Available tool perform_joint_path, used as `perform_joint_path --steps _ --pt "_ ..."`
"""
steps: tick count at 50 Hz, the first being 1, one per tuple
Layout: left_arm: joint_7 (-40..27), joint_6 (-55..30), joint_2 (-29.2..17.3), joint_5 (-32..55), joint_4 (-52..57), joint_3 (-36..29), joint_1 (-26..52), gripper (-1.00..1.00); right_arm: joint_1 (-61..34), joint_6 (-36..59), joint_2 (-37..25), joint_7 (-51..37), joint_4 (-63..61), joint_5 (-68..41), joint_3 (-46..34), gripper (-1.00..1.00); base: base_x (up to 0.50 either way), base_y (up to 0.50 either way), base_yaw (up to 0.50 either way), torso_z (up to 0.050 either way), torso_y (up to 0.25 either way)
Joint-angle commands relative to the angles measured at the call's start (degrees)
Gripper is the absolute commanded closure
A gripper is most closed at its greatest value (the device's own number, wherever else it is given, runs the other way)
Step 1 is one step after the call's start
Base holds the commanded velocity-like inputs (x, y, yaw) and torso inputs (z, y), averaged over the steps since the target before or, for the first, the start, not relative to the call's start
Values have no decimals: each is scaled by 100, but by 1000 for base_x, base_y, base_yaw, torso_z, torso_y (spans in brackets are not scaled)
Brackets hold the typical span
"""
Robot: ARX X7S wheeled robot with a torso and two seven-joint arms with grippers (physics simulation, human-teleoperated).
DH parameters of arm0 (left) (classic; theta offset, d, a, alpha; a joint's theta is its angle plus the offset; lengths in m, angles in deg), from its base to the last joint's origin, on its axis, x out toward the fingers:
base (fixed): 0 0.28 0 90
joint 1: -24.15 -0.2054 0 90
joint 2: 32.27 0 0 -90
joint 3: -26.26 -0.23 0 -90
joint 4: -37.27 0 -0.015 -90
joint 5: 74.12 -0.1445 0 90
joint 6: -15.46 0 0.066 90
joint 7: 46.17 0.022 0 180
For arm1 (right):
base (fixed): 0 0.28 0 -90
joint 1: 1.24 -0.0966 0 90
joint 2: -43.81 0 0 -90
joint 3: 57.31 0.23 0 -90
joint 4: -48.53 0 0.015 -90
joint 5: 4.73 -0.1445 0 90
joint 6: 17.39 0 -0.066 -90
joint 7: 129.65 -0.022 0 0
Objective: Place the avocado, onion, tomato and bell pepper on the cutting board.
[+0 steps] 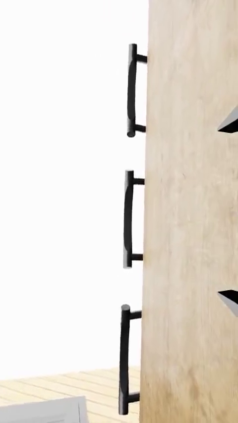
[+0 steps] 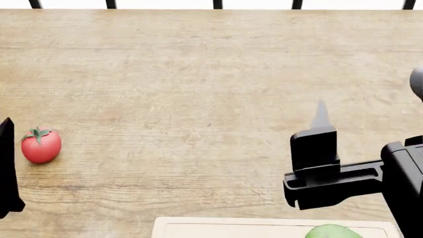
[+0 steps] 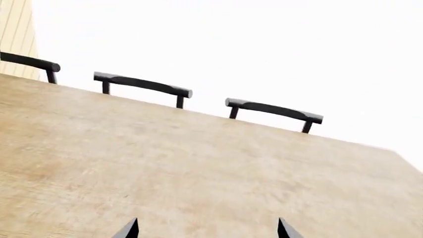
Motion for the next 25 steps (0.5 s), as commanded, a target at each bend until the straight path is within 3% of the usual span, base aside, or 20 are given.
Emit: perform_joint_path --steps 1,6,12,19,25 --pt "-713 -335 -167 1904 -871 -377 841 -100 109 34 253 337 145 623 169 -100 0 0 0 0 0" --pt "-821 -514 -192 2386 -1410 -586 1060 -100 476 103 465 692 135 1199 333 -100 0 0 0 0 0" --pt "-699 -730 -147 2335 -1687 -770 1176 -100 765 104 594 886 64 1538 414 -100 0 0 0 0 0" --pt "-633 -717 -125 2171 -1853 -826 1032 -100 918 24 507 843 -38 1452 474 -100 0 0 0 0 0" --pt "-668 -975 48 2127 -2141 -1049 1401 -100 1025 -66 373 796 -128 1278 556 -100 0 0 0 0 0"
